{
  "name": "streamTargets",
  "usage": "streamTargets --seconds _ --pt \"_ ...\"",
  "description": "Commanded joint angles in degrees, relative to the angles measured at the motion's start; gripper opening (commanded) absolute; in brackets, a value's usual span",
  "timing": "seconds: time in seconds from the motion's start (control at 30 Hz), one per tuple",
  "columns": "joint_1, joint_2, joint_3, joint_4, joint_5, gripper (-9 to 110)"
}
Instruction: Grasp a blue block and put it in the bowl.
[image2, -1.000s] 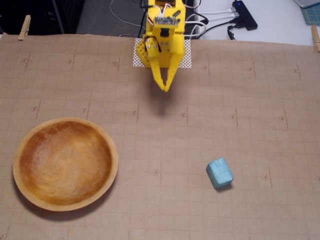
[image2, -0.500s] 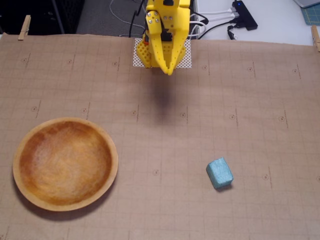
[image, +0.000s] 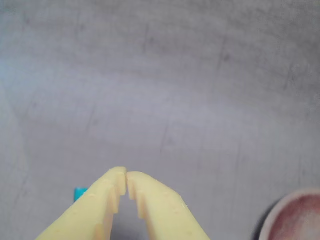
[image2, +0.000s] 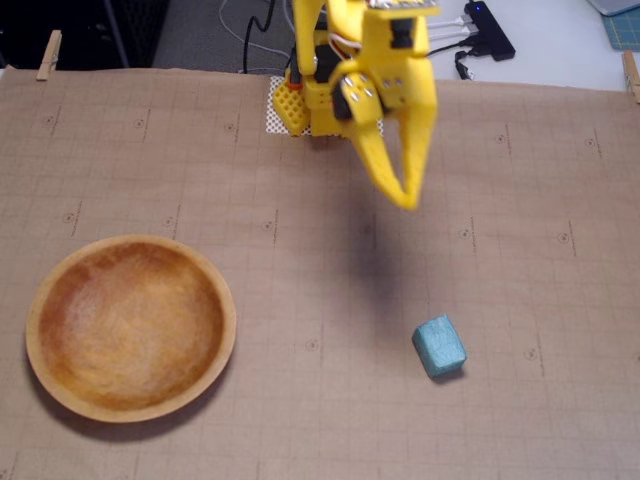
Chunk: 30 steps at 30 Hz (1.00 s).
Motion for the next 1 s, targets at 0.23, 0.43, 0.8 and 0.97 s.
streamTargets --seconds 0.23,0.43,0.8,0.97 --pt "-1.1 -14.3 5.1 -23.6 -0.4 -3" --pt "-1.0 -19.8 4.7 -23.2 -0.5 6" --pt "-0.9 -20.1 6.9 -21.2 -10.3 38" --pt "-1.0 -20.0 10.4 -21.4 -10.5 47"
